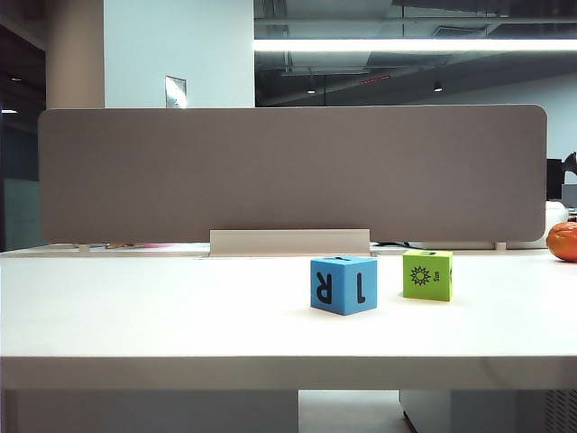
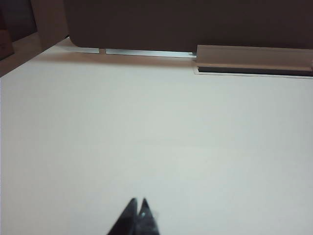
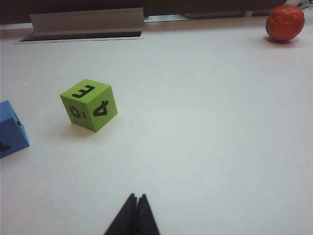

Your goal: Stack one letter block on top of another letter block.

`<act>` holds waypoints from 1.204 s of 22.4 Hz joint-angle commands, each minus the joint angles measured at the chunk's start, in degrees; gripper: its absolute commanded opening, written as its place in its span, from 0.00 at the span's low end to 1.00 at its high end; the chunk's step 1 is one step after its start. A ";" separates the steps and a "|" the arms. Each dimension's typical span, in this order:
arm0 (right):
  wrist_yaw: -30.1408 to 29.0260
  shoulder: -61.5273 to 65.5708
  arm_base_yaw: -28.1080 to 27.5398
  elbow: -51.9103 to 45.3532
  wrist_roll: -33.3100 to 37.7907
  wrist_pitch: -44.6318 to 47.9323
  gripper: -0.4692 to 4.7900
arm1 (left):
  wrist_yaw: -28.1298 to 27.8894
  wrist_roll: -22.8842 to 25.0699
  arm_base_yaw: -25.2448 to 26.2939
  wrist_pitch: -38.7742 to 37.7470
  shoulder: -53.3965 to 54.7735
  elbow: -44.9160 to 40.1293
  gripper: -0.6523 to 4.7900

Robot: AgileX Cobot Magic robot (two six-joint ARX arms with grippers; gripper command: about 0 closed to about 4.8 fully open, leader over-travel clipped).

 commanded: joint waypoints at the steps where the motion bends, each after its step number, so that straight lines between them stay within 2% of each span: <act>1: 0.11 -0.04 -0.02 -0.24 -0.13 0.52 0.09 | 0.22 0.07 0.02 0.55 0.04 0.17 0.11; 22: -1.20 -0.04 0.00 -0.24 0.55 0.66 0.09 | 0.28 0.07 0.00 0.74 0.04 0.17 0.11; 27: -1.84 -0.04 0.02 -0.24 0.55 1.09 0.09 | 2.40 0.09 0.00 0.72 0.07 0.17 0.11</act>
